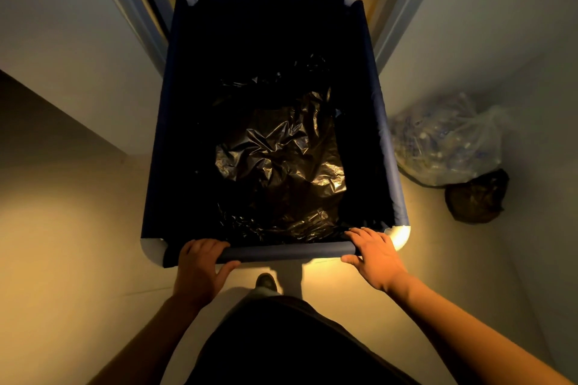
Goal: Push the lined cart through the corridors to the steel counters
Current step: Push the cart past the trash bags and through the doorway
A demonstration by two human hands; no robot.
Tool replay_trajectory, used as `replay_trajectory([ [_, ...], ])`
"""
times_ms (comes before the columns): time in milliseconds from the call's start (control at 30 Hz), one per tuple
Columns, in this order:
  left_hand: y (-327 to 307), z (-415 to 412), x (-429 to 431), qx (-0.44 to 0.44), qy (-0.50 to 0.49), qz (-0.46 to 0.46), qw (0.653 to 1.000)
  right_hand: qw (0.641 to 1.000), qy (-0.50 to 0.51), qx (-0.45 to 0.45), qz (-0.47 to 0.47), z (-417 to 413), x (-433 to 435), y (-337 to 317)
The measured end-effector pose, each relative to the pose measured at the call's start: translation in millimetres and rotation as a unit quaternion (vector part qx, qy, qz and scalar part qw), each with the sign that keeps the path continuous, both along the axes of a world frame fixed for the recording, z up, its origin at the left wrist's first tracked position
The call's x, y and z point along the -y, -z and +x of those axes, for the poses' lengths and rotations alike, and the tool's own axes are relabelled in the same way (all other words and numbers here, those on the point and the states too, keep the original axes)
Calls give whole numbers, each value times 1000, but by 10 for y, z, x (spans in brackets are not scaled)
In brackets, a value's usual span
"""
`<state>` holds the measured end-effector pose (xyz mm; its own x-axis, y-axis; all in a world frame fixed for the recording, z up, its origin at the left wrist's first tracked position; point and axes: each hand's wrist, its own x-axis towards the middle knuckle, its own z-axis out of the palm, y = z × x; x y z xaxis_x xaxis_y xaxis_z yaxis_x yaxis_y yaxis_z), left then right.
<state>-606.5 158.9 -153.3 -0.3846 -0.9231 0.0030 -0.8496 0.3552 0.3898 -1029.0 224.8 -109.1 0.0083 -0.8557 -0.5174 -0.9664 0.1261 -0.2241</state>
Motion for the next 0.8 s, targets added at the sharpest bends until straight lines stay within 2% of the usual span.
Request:
replay_trajectory([
  [133, -32, -31, 429, 3, 15, 7, 1000, 1000, 8, -8, -3, -9, 307, 5],
  [400, -228, -229, 1317, 114, 18, 60, 992, 1000, 19, -13, -2, -82, 1025, -57],
  [567, -321, -434, 1889, 187, 2, 141, 972, 999, 26, -19, 6, -146, 1542, -124],
  [667, -342, -556, 2257, 199, -19, 174, 964, 999, 32, -21, 0, -224, 1849, -136],
  [800, -338, -666, 2686, 177, -30, 145, 973, 998, 45, -24, -26, -306, 2263, -89],
])
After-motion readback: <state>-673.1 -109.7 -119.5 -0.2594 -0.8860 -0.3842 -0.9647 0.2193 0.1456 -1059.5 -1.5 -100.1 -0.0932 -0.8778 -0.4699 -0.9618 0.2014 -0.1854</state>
